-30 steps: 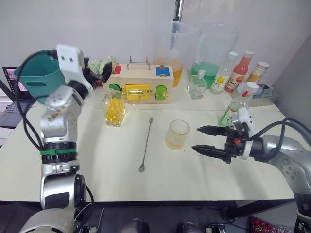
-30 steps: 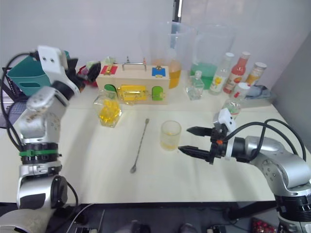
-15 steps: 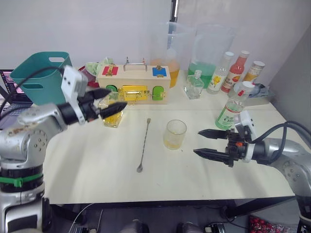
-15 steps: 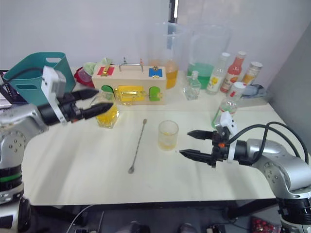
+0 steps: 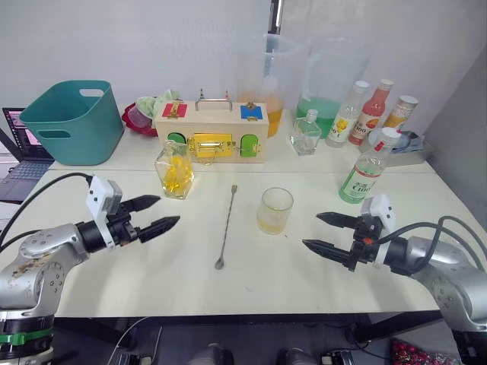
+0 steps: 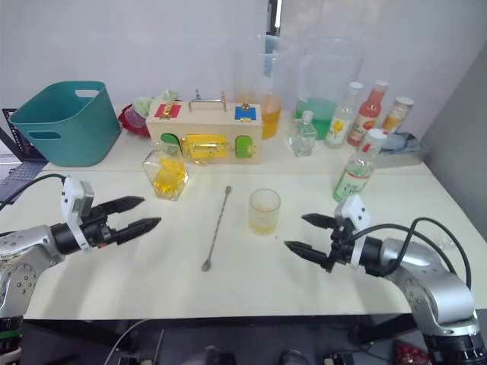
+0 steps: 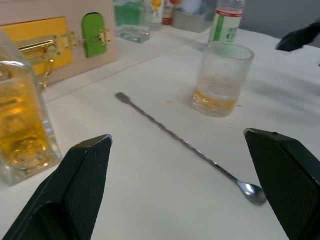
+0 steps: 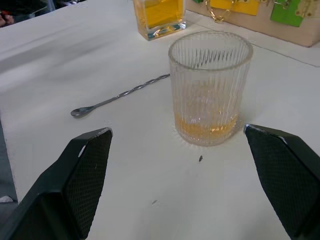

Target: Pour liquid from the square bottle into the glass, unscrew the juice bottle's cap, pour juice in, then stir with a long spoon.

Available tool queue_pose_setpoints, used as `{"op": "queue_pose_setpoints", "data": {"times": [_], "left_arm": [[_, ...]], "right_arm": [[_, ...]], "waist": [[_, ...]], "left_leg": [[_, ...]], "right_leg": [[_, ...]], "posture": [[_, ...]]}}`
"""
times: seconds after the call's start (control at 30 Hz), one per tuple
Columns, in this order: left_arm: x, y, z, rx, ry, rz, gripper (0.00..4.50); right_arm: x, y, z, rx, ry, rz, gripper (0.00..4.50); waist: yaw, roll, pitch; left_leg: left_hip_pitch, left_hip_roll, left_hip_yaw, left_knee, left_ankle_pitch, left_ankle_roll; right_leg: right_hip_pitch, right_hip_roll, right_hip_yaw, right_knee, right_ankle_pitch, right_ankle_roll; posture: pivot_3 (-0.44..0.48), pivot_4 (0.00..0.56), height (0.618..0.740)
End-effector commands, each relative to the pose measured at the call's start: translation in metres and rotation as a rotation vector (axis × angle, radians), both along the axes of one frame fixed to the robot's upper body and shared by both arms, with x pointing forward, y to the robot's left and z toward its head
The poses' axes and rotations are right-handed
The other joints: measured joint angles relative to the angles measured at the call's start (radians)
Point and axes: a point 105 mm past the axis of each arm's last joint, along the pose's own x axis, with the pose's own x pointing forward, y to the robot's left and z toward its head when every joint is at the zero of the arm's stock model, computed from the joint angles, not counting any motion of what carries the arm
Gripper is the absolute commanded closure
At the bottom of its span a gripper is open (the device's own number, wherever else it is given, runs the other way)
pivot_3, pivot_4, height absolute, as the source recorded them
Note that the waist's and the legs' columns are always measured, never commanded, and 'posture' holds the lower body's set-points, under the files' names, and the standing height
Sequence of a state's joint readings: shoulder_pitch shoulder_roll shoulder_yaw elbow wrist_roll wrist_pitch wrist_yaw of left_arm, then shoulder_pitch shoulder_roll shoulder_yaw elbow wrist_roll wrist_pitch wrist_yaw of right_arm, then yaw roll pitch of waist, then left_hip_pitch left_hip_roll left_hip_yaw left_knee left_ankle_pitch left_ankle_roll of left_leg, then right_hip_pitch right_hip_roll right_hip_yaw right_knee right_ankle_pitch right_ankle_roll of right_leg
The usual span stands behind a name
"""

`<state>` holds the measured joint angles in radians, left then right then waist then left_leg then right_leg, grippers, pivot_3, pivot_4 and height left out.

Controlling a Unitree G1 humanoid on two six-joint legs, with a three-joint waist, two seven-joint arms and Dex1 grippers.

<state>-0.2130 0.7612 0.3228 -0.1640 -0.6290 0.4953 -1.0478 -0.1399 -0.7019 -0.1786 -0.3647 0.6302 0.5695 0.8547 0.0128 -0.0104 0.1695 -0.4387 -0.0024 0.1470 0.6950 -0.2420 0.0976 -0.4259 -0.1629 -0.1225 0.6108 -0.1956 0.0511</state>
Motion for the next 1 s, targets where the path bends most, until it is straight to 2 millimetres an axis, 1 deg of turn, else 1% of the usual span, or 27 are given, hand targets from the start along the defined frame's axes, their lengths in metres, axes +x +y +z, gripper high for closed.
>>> {"op": "queue_pose_setpoints", "data": {"times": [0.03, 0.13, 0.2, 0.23, 0.3, 0.33, 0.47, 0.6, 0.67, 0.77, 0.83, 0.9, 0.97, 1.0], "left_arm": [[-0.004, -0.017, 0.012, -0.011, -0.081, -0.096, 0.02], [-0.002, -0.023, 0.014, -0.037, -0.082, -0.117, 0.02], [-0.002, -0.027, 0.014, -0.04, -0.083, -0.14, 0.02], [-0.001, -0.032, 0.013, -0.043, -0.077, -0.165, 0.02], [0.002, -0.036, 0.011, -0.049, -0.055, -0.193, 0.02], [0.004, -0.038, 0.009, -0.052, -0.043, -0.2, 0.02], [0.012, -0.045, 0.015, -0.062, -0.065, -0.232, 0.02], [0.012, -0.049, 0.018, -0.06, -0.092, -0.251, 0.02], [0.013, -0.049, 0.02, -0.088, -0.079, -0.233, 0.02], [0.011, -0.048, 0.024, -0.116, -0.076, -0.216, 0.02], [0.011, -0.048, 0.025, -0.118, -0.076, -0.215, 0.02], [0.008, -0.047, 0.024, -0.106, -0.079, -0.193, 0.02], [0.006, -0.046, 0.024, -0.101, -0.081, -0.183, 0.02], [0.003, -0.046, 0.022, -0.082, -0.09, -0.169, 0.02]], "right_arm": [[-0.002, -0.006, 0.015, 0.016, -0.114, -0.089, 0.0], [-0.002, -0.015, 0.016, 0.034, -0.145, -0.159, 0.0], [-0.005, -0.025, 0.014, 0.057, -0.14, -0.204, 0.0], [-0.01, -0.036, 0.012, 0.064, -0.151, -0.261, 0.0], [-0.018, -0.052, 0.009, 0.056, -0.175, -0.346, 0.0], [-0.022, -0.057, 0.008, 0.048, -0.186, -0.375, 0.0], [-0.032, -0.071, 0.002, 0.071, -0.196, -0.478, 0.0], [-0.033, -0.083, 0.003, 0.1, -0.221, -0.578, 0.0], [-0.031, -0.085, 0.005, 0.109, -0.216, -0.585, 0.0], [-0.021, -0.092, 0.015, 0.156, -0.222, -0.622, 0.0], [-0.018, -0.094, 0.018, 0.164, -0.225, -0.637, 0.0], [0.002, -0.108, 0.032, 0.147, -0.264, -0.677, 0.0], [0.011, -0.115, 0.039, 0.14, -0.28, -0.696, 0.0], [0.025, -0.121, 0.045, 0.115, -0.285, -0.701, 0.0]], "waist": [[0.0, 0.0, 0.0], [0.0, 0.0, 0.0], [0.001, 0.0, 0.0], [0.0, 0.0, 0.0], [0.008, 0.001, 0.0], [0.008, 0.001, 0.0], [-0.001, 0.001, -0.001], [-0.008, 0.001, -0.001], [-0.008, 0.001, -0.001], [-0.009, 0.001, -0.001], [-0.008, 0.001, -0.001], [-0.005, 0.001, -0.001], [-0.008, 0.002, 0.0], [-0.007, 0.002, 0.0]], "left_leg": [[0.0, 0.0, 0.0, 0.0, 0.0, 0.0], [0.0, 0.0, 0.0, 0.0, 0.001, -0.001], [0.0, 0.0, 0.0, 0.0, 0.001, -0.001], [0.0, 0.0, 0.0, 0.0, 0.001, -0.001], [0.001, 0.0, -0.001, -0.001, 0.001, -0.001], [0.001, 0.0, -0.001, -0.001, 0.001, -0.001], [0.002, 0.001, 0.0, -0.001, 0.001, -0.001], [0.005, 0.002, 0.0, -0.002, 0.001, -0.002], [0.005, 0.001, 0.0, -0.002, 0.001, -0.002], [0.005, 0.002, 0.0, -0.002, 0.001, -0.001], [0.005, 0.002, 0.0, -0.002, 0.001, -0.001], [0.005, 0.002, -0.001, -0.002, 0.001, -0.001], [0.005, 0.001, 0.0, -0.002, 0.001, -0.001], [0.005, 0.001, 0.0, -0.002, 0.001, -0.001]], "right_leg": [[0.0, 0.0, 0.0, 0.0, 0.0, 0.0], [0.0, 0.001, 0.0, 0.0, 0.0, 0.0], [0.001, 0.002, 0.0, 0.0, 0.0, 0.0], [0.001, 0.002, 0.0, 0.0, 0.0, 0.0], [0.001, 0.002, 0.0, 0.0, 0.0, 0.0], [0.002, 0.003, 0.0, 0.0, 0.0, 0.0], [0.002, 0.004, 0.0, 0.0, 0.0, 0.0], [0.003, 0.005, 0.002, 0.001, -0.001, -0.001], [0.003, 0.005, 0.003, 0.001, -0.001, -0.002], [0.003, 0.005, 0.003, 0.001, -0.001, -0.002], [0.003, 0.004, 0.003, 0.001, -0.001, -0.002], [0.003, 0.004, 0.003, 0.001, -0.001, -0.002], [0.003, 0.003, 0.003, 0.001, -0.001, -0.002], [0.002, 0.003, 0.004, 0.001, -0.001, -0.002]], "posture": [[0.0, 0.15, 0.74], [0.0, 0.15, 0.74], [0.0, 0.15, 0.74], [0.0, 0.15, 0.74], [0.0, 0.15, 0.74], [0.0, 0.15, 0.74], [0.0, 0.15, 0.74], [0.0, 0.15, 0.74], [0.0, 0.15, 0.74], [0.0, 0.15, 0.74], [0.0, 0.15, 0.74], [0.0, 0.15, 0.74], [0.0, 0.15, 0.74], [0.0, 0.15, 0.74]]}}
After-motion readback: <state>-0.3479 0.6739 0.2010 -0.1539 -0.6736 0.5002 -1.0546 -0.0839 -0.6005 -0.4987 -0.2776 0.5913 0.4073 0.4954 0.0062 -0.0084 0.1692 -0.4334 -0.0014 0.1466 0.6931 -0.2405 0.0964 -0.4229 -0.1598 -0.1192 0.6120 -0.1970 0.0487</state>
